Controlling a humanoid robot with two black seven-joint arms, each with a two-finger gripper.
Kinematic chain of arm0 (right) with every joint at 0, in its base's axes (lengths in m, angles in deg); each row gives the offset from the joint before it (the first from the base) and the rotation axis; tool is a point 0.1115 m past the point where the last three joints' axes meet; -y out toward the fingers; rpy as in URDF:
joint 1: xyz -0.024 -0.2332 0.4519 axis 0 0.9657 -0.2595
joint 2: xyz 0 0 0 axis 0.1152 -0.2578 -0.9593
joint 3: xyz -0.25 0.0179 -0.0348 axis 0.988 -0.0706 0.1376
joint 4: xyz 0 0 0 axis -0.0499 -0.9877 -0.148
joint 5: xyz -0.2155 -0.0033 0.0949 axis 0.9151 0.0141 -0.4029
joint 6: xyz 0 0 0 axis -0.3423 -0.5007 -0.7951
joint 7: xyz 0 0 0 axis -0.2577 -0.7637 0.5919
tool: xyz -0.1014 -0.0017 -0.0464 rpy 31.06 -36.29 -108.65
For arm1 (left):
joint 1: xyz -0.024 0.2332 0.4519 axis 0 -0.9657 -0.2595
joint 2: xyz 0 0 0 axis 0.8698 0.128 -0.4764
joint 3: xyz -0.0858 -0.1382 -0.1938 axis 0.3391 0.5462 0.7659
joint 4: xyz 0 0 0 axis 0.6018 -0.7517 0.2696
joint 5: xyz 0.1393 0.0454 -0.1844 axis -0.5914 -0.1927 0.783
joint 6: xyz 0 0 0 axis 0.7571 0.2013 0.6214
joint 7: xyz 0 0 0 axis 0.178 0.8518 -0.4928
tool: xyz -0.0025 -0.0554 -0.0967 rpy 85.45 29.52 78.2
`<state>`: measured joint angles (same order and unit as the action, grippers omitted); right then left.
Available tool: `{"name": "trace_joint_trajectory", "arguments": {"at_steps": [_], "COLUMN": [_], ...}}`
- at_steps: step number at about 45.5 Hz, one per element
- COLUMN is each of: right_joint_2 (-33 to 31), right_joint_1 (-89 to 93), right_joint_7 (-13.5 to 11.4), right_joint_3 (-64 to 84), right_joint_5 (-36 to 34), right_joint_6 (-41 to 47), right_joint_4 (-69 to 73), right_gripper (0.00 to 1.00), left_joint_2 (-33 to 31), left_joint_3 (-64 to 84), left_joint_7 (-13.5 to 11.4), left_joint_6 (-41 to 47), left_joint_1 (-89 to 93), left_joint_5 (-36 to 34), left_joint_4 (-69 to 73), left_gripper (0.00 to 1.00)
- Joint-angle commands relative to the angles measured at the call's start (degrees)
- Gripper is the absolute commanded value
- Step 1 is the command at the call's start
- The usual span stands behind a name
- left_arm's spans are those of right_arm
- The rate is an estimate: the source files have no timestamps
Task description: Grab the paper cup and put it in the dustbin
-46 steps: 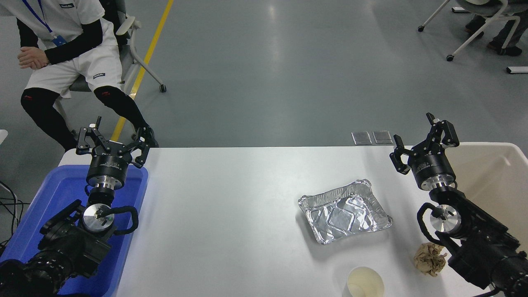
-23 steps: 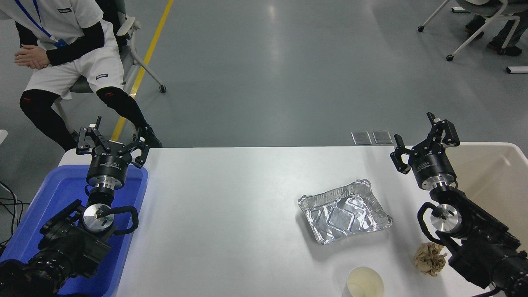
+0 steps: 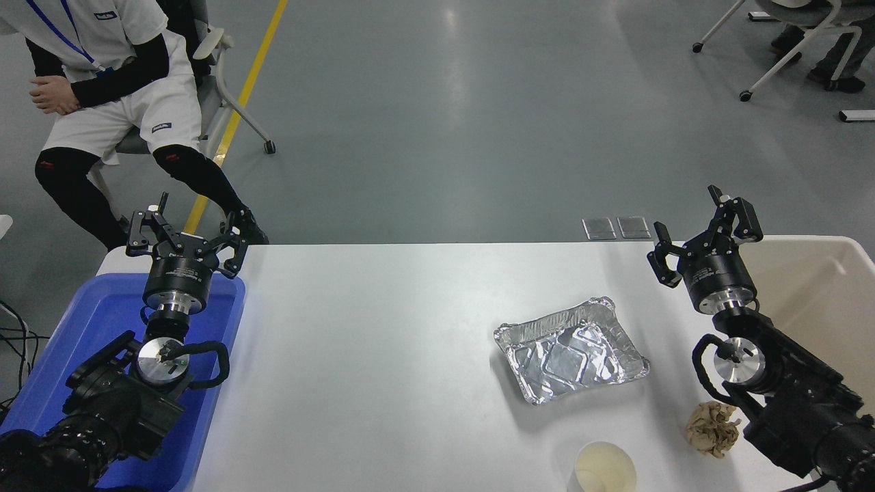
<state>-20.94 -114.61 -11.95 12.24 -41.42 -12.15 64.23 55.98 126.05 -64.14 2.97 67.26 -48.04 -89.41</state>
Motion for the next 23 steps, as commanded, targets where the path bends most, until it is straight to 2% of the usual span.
{"name": "trace_joint_trajectory", "arguments": {"at_steps": [1, 23], "right_joint_2": [-1.10, -0.40], "right_joint_1": [-0.15, -0.07], "right_joint_7": [0.00, 0.00], "right_joint_3": [0.00, 0.17], "right_joint_5": [0.00, 0.00], "right_joint_6": [-0.08, -0.17], "right_joint_4": [-0.03, 0.50], "right_gripper": [1.00, 1.00], "left_joint_2": [0.00, 0.00], "left_joint_3": [0.00, 0.00], "left_joint_7": [0.00, 0.00], "left_joint_6": [0.00, 0.00], "left_joint_1": [0.00, 0.00], "left_joint_5": [-0.09, -0.09], "left_joint_4": [-0.02, -0.02], "left_gripper": [0.99, 0.99]}}
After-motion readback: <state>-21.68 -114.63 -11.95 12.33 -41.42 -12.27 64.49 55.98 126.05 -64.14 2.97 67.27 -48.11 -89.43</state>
